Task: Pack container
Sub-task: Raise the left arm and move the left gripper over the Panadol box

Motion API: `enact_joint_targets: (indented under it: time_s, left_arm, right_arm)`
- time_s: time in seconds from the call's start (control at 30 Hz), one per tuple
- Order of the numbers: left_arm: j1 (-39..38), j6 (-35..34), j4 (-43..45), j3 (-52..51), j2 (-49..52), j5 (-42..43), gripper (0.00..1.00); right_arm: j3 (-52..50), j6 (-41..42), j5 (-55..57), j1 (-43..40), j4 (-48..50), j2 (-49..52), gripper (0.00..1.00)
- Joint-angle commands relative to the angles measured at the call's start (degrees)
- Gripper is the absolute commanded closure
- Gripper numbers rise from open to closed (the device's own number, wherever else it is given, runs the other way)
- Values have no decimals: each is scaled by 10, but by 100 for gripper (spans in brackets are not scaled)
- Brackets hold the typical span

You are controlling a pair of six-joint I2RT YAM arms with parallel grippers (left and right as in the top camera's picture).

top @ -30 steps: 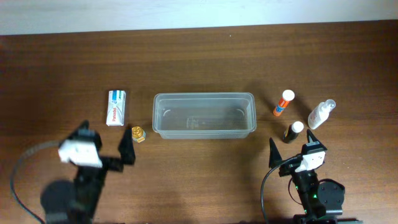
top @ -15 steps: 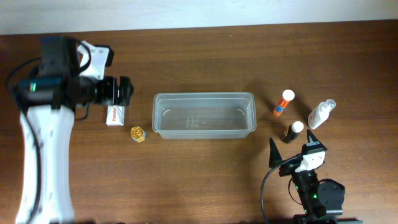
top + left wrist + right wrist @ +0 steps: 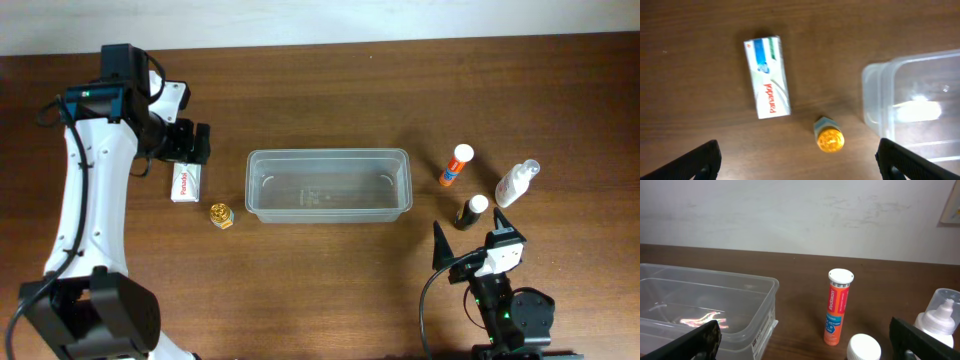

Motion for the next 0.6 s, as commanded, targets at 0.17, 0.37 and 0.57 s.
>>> enact_joint_targets:
  time_s: [0.17,0.37,0.57]
  left_arm:
    - [5,7,5,9,54,-26,0]
    - [11,7,16,9,102,-35,0]
    - [23,7,28,9,142,-39,0]
  right_arm:
    - [-3,1,4,-4,-4,-4,2]
    - [-3,1,4,-4,-4,-4,2]
    - [-3,1,4,-4,-4,-4,2]
